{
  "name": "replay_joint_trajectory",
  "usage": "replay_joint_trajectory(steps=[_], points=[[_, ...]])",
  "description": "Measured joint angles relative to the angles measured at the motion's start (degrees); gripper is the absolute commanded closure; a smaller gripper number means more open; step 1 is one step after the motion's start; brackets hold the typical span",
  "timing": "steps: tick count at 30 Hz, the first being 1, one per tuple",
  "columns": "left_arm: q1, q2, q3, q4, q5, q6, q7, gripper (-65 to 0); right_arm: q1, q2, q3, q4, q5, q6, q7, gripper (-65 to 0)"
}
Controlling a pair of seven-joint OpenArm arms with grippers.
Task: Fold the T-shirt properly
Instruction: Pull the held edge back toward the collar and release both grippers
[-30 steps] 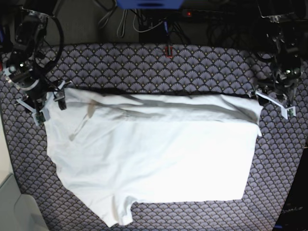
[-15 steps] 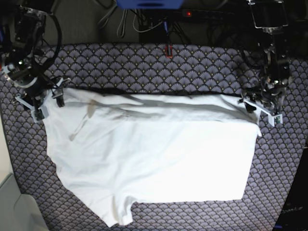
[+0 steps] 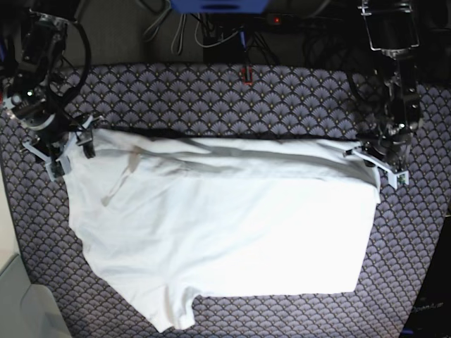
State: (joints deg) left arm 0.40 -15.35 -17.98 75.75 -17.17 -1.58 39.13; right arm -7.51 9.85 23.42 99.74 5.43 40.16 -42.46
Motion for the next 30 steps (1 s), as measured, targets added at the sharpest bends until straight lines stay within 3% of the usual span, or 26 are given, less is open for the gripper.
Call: replay_joint_trajectory(steps=[3,7,10,25,27,30], points=[[0.0,0.0,0.0,0.0,-0.2,0.0,0.0,-2.2,0.2,1.6,-0.3,-4.9,0.5,0.1,-0.2,-36.7],[0.0,0.0,0.0,0.0,-0.2,0.1,0.0,-0.3,0.7,2.8,0.1,-8.5,-0.4,-0.1,-0.2,-36.7],[0.0,0.0,0.0,0.0,-0.2,0.1,0.0,-0.3,-0.2,3.4,-0.1,-8.5,0.3,-0.1,5.0,-36.7],[-0.1,0.0,0.0,0.0,-0.2,0.1,0.4,-0.3,-2.8,3.5,-0.1,-13.6,0.1,-0.1,7.5,-36.5],[-0.1,0.0,0.0,0.0,-0.2,0.1,0.4,-0.3,-2.8,3.5,-0.1,-14.2,0.4,-0.1,8.1,-34.9],[-0.1,0.0,0.0,0.0,-0.2,0.1,0.4,-0.3,-2.9,3.5,-0.2,-14.3,-0.1,-0.1,10.1,-26.3]])
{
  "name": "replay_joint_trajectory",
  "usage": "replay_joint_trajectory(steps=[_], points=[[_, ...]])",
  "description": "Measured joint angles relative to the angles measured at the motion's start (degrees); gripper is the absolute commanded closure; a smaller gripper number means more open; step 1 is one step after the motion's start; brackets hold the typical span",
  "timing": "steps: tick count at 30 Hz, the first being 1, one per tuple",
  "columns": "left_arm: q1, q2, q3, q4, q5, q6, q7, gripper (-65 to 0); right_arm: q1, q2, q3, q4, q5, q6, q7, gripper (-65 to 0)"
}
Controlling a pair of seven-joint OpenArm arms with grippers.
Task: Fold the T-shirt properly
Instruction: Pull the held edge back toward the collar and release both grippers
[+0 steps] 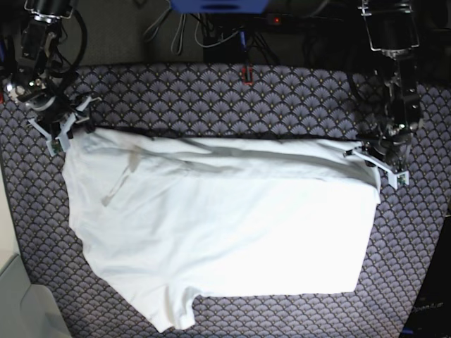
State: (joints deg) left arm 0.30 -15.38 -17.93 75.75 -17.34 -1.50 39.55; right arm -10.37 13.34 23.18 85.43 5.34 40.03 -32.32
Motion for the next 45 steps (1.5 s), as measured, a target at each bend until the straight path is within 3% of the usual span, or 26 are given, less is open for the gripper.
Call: replay_joint_trajectory(steps=[5,12,17,24,27,31,34,45], points=[[0.2,0.0,0.0,0.2,0.0,0.0,0.0,-0.3,0.0,0.0,-0.1,0.0,0.2,0.0,1.0,-0.3],[0.3,-0.3,0.0,0.5,0.0,0.0,0.5,-0.3,-0.7,0.5,0.0,3.6,0.0,0.0,0.8,0.0],[1.7,-0.6,-0.3,6.5,0.4,0.4,7.9,-0.3,-1.2,-0.2,4.7,8.2,0.6,0.3,0.5,0.0],[2.6,-0.7,-0.8,18.0,0.7,0.6,16.7,-0.3,-4.5,0.2,4.9,14.8,0.8,0.5,0.6,0.0],[2.6,-0.8,-3.9,21.3,0.2,0.4,20.0,-0.3,-5.2,0.0,5.3,16.7,0.5,0.6,-0.2,0.0],[2.5,-1.2,-8.4,23.3,-1.2,0.0,23.1,-0.4,-4.9,0.5,8.4,18.3,5.5,0.7,0.1,0.0],[2.8,-1.1,-8.7,22.8,-0.7,0.0,23.8,-0.4,-4.8,0.7,8.6,19.5,7.2,1.1,-3.9,0.0],[8.7,-0.8,-8.6,23.1,-0.7,0.2,22.8,-0.4,-7.6,1.8,7.6,27.5,8.9,0.3,-4.9,0.0]])
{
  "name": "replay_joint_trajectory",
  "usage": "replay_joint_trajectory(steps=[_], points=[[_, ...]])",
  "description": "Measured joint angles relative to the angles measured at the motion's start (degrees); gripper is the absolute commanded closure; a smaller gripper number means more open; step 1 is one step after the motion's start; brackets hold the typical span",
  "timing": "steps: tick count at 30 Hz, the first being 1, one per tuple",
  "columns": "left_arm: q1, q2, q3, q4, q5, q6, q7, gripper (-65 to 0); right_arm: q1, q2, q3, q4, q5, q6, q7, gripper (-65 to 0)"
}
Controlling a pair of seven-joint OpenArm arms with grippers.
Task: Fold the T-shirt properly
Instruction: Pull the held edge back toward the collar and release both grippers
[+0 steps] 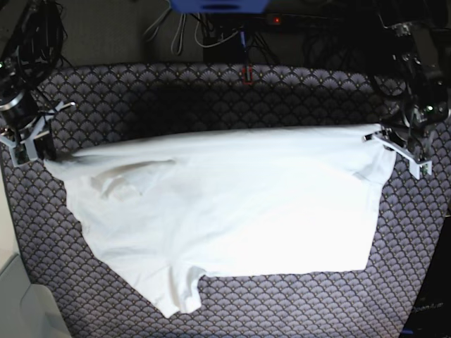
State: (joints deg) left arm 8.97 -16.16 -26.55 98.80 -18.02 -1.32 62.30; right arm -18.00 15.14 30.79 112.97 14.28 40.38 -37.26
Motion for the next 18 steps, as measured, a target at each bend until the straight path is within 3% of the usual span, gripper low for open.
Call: replay_joint_trajectory(steps=[6,10,18], points=[[0.9,0.0,0.0,0.0,0.7,0.2,-0.2,-0.4,-0.7,1.0,-4.2,1.9,-0.8,0.2,-0.7,0.0],[1.8,0.0,0.0,0.0,0.6,0.2,0.0,-0.4,-1.0,1.2,-1.3,1.9,-0.9,0.3,-0.8,0.0],[2.3,-0.1,0.0,0.1,0.5,0.2,0.0,-0.4,-7.1,-2.3,0.0,1.2,-1.5,0.3,-0.8,0.0]])
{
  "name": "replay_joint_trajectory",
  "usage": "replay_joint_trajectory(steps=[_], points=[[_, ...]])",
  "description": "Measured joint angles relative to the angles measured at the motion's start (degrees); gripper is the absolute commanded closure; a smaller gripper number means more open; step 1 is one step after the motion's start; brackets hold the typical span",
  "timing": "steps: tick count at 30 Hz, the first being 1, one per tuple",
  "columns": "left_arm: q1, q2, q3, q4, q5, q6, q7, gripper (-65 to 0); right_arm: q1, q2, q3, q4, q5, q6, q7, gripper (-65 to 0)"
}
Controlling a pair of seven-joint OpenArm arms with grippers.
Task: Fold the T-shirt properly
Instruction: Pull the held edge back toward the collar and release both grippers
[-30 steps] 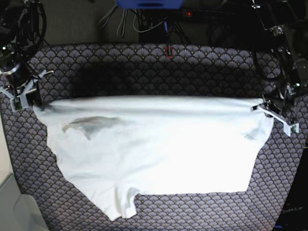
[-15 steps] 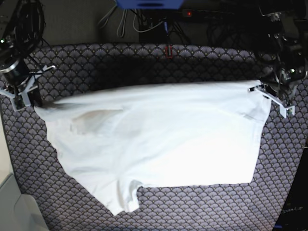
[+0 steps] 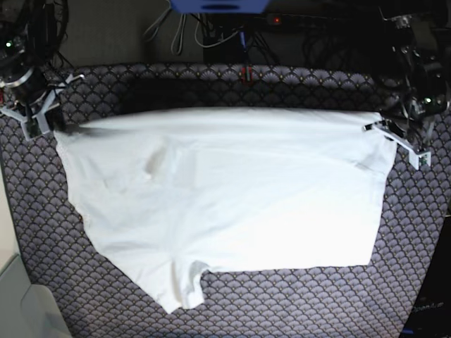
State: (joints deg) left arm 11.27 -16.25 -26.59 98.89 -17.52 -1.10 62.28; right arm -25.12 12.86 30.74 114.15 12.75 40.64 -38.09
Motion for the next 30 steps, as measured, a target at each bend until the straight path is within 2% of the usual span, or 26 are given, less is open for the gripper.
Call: replay_joint_trajectory(steps=[4,7,16,30], points=[[1.4,-0.1,0.0,0.0,0.0,0.0,-0.2,-0.4,-1.4,-0.7,0.0,-1.3,0.5,-0.2,1.2,0.0],[2.4,-0.3,0.0,0.0,0.0,0.0,-0.2,-0.4,-1.9,-1.8,0.0,-4.9,0.1,-0.2,-0.1,0.0],[3.8,-0.3,0.0,0.0,0.1,0.0,0.1,-0.4,-2.5,-1.4,-0.3,-11.6,0.8,-0.2,0.9,0.0],[6.3,-0.4,0.0,-0.3,0.2,0.0,0.3,-0.4,-4.3,-1.1,-1.8,-11.7,-0.1,-0.2,0.6,0.0]])
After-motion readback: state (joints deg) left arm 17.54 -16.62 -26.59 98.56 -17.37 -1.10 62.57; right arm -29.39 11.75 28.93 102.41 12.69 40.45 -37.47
